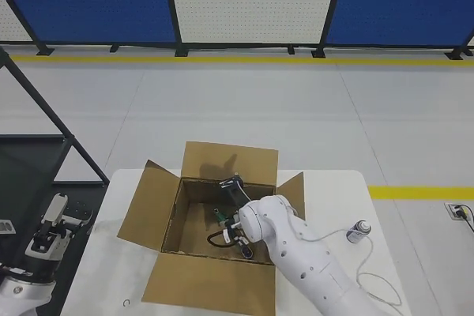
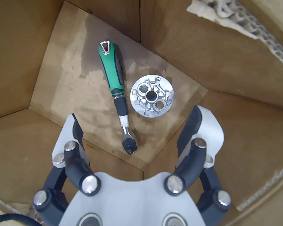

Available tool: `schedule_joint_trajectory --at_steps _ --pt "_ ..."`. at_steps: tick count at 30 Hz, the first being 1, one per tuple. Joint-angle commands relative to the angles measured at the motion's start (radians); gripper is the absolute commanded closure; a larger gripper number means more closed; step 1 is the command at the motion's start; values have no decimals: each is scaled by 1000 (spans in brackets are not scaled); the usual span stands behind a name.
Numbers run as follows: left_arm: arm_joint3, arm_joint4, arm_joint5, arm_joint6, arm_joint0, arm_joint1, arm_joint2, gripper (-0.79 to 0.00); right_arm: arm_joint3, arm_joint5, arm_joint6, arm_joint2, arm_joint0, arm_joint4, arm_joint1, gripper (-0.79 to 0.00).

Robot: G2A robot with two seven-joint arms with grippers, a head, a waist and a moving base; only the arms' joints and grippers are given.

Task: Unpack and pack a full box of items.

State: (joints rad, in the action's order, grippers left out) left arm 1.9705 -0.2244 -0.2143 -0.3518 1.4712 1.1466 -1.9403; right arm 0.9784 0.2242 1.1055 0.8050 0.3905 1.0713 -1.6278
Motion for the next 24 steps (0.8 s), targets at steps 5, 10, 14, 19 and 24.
schedule_joint_trajectory --at_steps 5,10,14,19,24 --pt "0 0 0 0 0 0 0 -785 -102 14 -52 -26 -38 -12 -28 -785" --pt "0 0 0 0 0 0 0 -785 -175 25 -85 -46 -60 -20 -53 -785" --pt "0 0 0 0 0 0 0 -785 -227 16 -107 -54 -77 -31 -69 -705" --pt "0 0 0 0 0 0 0 -785 -282 15 -124 -63 -96 -38 -88 -542" --pt "0 0 0 0 0 0 0 -785 -334 16 -132 -68 -114 -41 -105 -453"
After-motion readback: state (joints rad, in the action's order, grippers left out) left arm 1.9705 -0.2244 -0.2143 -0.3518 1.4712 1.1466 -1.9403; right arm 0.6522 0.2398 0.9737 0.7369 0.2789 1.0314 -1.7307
